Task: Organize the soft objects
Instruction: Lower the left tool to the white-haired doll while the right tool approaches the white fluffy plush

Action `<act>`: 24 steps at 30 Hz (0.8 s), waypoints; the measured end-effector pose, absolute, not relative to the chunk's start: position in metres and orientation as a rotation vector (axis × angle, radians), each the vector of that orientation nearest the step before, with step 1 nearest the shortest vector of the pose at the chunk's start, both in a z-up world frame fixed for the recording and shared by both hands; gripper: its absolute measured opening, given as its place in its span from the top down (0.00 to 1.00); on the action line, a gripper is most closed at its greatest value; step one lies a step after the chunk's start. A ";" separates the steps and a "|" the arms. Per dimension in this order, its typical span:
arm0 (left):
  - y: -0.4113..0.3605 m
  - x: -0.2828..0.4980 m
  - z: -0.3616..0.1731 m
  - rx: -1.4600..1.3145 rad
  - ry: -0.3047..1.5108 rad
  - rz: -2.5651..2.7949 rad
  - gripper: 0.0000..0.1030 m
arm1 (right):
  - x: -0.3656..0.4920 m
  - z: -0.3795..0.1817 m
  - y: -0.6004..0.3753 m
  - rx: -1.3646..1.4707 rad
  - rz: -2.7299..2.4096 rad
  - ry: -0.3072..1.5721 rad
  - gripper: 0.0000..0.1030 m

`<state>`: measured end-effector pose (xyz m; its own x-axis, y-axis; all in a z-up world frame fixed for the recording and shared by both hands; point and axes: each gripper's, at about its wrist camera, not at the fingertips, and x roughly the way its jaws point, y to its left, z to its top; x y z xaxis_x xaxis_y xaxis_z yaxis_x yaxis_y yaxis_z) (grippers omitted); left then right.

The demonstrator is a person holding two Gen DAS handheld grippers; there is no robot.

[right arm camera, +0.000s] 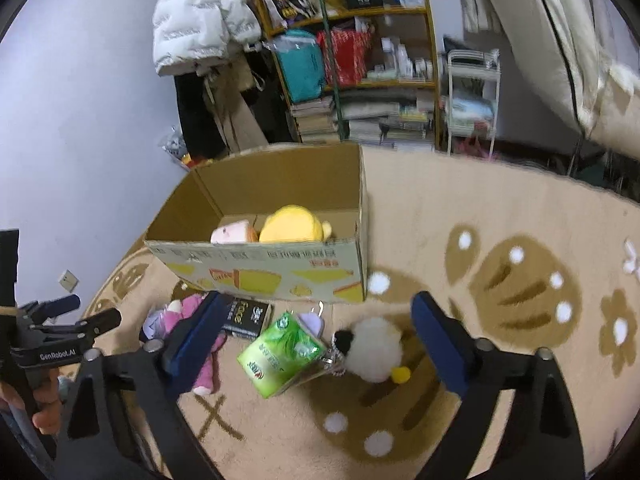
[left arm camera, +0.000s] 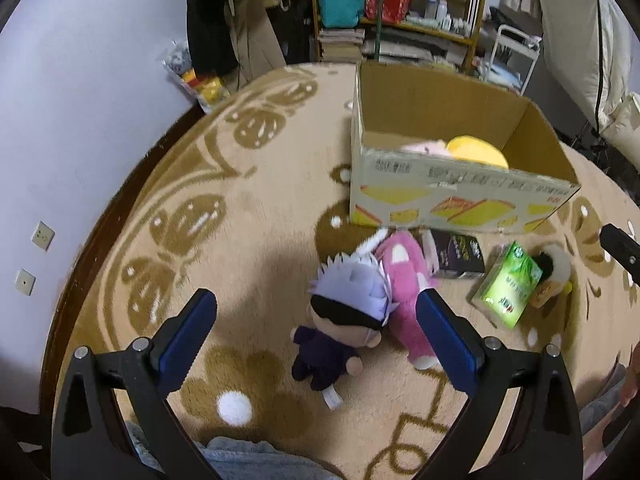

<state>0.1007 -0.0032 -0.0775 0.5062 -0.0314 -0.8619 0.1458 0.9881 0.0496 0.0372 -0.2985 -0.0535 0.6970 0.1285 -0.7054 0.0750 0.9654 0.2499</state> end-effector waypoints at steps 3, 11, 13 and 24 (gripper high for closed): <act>-0.004 0.104 -0.085 0.132 1.065 -0.095 0.04 | 0.042 -0.066 -0.303 0.294 0.013 0.844 0.13; -0.013 0.114 -0.109 0.180 1.157 -0.092 0.04 | 0.056 -0.090 -0.310 0.344 -0.030 0.923 0.17; -0.015 0.116 -0.113 0.183 1.174 -0.100 0.04 | 0.059 -0.096 -0.312 0.360 -0.039 0.935 0.17; -0.022 0.128 -0.136 0.191 1.237 -0.098 0.04 | 0.073 -0.125 -0.316 0.365 -0.080 1.015 0.23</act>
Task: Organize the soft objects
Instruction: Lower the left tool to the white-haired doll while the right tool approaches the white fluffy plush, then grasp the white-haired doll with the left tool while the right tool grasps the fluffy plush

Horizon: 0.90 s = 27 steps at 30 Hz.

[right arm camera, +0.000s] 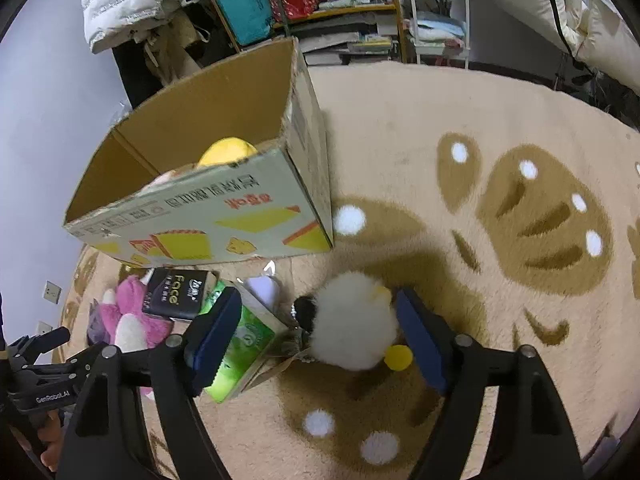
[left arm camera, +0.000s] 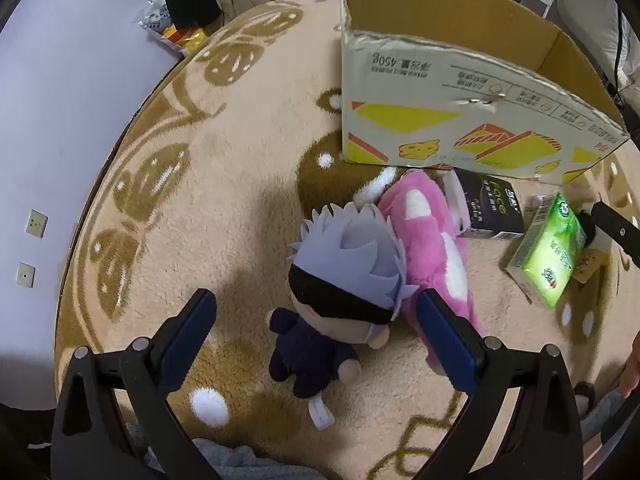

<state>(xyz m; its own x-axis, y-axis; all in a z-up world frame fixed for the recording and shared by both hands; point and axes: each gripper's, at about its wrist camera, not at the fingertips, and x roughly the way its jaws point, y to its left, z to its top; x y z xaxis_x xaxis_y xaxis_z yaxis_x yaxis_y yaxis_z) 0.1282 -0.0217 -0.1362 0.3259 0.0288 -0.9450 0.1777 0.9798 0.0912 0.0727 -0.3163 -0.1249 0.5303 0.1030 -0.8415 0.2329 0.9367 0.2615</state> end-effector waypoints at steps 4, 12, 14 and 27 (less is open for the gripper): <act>-0.019 0.133 -0.139 0.167 1.242 -0.090 0.04 | 0.076 -0.132 -0.317 0.349 -0.097 1.040 0.26; -0.009 0.144 -0.152 0.115 1.274 -0.073 0.04 | 0.084 -0.139 -0.317 0.345 -0.096 1.080 0.44; -0.007 0.146 -0.155 0.099 1.279 -0.076 0.04 | 0.085 -0.139 -0.316 0.350 -0.096 1.080 0.44; -0.011 0.157 -0.166 0.036 1.318 -0.099 0.09 | 0.093 -0.154 -0.322 0.382 -0.105 1.129 0.45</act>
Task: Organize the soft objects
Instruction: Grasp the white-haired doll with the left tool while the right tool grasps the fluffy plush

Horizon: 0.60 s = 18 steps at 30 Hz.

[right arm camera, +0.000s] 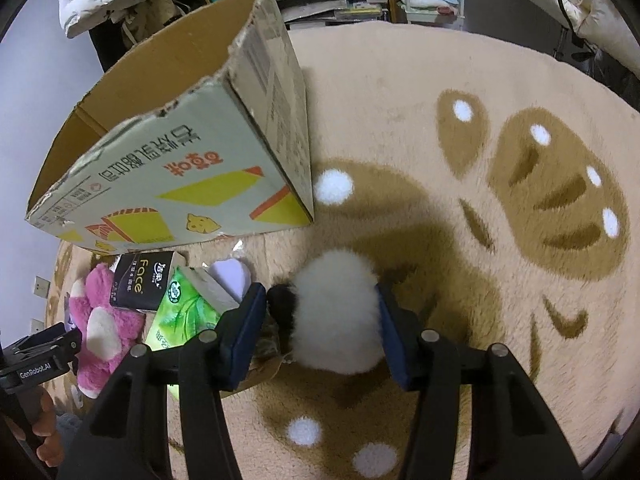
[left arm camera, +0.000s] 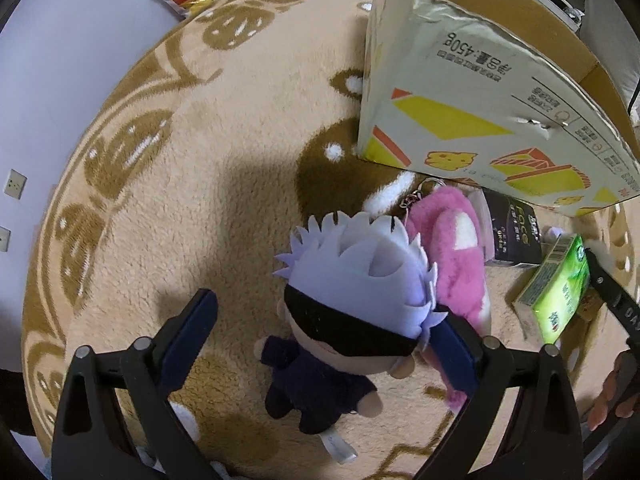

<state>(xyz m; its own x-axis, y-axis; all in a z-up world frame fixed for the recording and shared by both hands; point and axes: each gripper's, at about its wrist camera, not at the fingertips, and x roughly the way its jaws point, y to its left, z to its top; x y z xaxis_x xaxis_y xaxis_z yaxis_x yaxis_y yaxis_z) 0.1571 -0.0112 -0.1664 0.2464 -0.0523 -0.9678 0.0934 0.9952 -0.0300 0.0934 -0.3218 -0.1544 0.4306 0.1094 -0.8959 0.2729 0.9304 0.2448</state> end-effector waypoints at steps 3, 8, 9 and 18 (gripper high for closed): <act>-0.009 0.160 -0.169 -0.001 1.336 -0.126 0.16 | 0.093 -0.159 -0.322 0.402 -0.091 1.146 0.48; -0.003 0.164 -0.178 -0.062 1.363 -0.128 0.14 | 0.092 -0.162 -0.321 0.397 -0.088 1.161 0.49; -0.001 0.165 -0.179 -0.075 1.368 -0.126 0.14 | 0.092 -0.163 -0.322 0.400 -0.088 1.165 0.49; -0.003 0.169 -0.191 -0.083 1.356 -0.121 0.13 | 0.084 -0.169 -0.321 0.416 -0.106 1.178 0.48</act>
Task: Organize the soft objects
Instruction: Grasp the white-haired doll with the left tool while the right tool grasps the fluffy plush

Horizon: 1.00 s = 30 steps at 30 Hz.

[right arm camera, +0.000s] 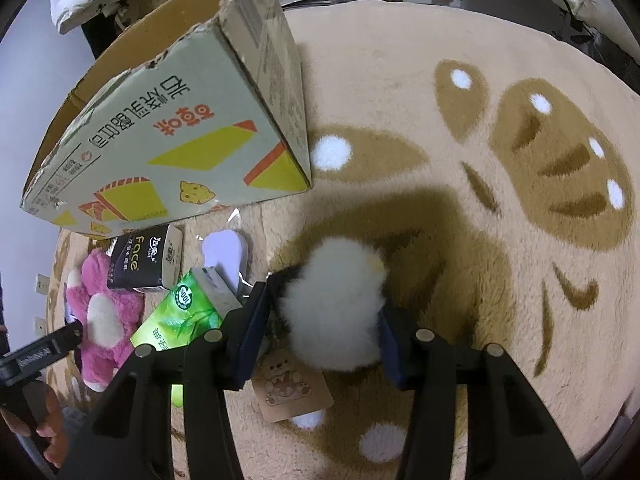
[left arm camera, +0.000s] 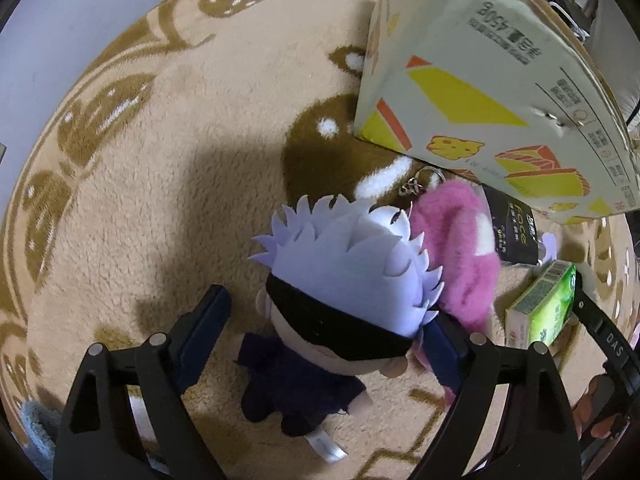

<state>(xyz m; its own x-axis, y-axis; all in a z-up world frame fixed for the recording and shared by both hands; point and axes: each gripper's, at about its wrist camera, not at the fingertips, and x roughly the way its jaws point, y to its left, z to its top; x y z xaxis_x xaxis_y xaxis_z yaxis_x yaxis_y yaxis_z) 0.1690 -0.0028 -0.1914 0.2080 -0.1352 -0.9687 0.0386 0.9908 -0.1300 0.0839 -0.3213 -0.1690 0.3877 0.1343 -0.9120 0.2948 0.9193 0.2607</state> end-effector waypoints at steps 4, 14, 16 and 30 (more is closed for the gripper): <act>-0.003 0.169 -0.189 -0.073 1.356 -0.138 0.25 | 0.078 -0.171 -0.320 0.394 -0.107 1.185 0.48; 0.005 0.163 -0.176 -0.093 1.335 -0.164 0.41 | 0.062 -0.176 -0.308 0.360 -0.141 1.221 0.56; 0.003 0.158 -0.170 -0.105 1.327 -0.148 0.42 | 0.061 -0.175 -0.306 0.344 -0.141 1.213 0.57; 0.002 0.117 -0.093 -0.101 0.978 -0.140 0.42 | 0.044 -0.111 -0.297 0.335 -0.118 0.964 0.58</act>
<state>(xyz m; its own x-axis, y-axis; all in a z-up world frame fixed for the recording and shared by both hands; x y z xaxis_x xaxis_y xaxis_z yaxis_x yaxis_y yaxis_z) 0.1167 0.0022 -0.0935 0.5509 -0.1638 -0.8183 0.0728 0.9862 -0.1484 0.0445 -0.2973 -0.1107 0.5682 0.0499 -0.8214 0.2459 0.9422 0.2274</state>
